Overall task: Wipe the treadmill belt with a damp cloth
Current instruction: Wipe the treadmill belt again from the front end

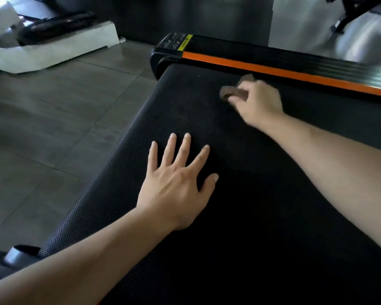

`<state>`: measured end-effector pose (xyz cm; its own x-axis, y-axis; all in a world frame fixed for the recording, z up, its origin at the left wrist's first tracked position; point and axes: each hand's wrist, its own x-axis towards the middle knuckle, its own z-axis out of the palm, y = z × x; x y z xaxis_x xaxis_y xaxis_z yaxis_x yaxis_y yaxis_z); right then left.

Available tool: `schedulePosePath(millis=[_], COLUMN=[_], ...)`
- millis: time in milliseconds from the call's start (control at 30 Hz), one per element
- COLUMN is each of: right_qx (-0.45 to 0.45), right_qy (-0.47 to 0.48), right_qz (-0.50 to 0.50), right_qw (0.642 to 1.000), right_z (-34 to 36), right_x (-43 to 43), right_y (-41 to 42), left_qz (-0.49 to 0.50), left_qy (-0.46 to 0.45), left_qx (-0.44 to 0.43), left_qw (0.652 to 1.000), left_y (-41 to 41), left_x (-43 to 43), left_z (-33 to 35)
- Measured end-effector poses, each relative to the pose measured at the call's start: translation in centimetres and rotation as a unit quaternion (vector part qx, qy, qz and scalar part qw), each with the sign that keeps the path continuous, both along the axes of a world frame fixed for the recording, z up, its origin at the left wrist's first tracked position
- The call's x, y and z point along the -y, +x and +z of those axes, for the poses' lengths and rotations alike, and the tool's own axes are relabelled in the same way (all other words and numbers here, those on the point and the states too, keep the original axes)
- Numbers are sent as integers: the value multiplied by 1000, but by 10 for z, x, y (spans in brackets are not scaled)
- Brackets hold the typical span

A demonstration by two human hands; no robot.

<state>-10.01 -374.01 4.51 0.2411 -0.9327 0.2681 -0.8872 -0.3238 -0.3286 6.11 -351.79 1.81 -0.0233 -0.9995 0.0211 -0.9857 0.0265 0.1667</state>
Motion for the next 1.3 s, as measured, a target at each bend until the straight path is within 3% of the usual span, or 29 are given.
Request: schedulePosePath(millis=[133, 333, 433, 533, 700, 867, 1067, 1133, 1233, 1300], right_qx=[46, 18, -28, -19, 3, 15, -11, -40, -3, 16], right_qy=[22, 15, 4, -20, 43, 2, 48, 23, 0, 18], right_qz=[-159, 5, -115, -204, -57, -198, -3, -52, -159, -124], right_qw=[986, 1000, 993, 979, 997, 980, 999, 998, 987, 992], right_z=[11, -4, 8, 7, 4, 13, 3, 9, 14, 10], right_x=[58, 39, 64, 63, 22, 32, -34, -24, -16, -42], right_y=[6, 17, 0, -21, -47, -52, -63, -73, -68, -56], left_qz=[0, 2, -1, 2, 7, 9, 13, 13, 13, 12], left_qy=[-2, 3, 3, 3, 8, 11, 10, 12, 8, 8], left_qx=[-4, -3, -5, -4, -3, -6, -4, -5, -9, -13], left_qw=[1000, 1000, 1000, 1000, 1000, 1000, 1000, 1000, 1000, 1000], left_y=[0, 1, 1, 1, -1, -1, -1, -1, 0, 0], left_x=[0, 2, 1, 2, 1, 1, 1, 2, 2, 2], left_z=[0, 0, -1, 0, 2, 3, 3, 2, 1, 1])
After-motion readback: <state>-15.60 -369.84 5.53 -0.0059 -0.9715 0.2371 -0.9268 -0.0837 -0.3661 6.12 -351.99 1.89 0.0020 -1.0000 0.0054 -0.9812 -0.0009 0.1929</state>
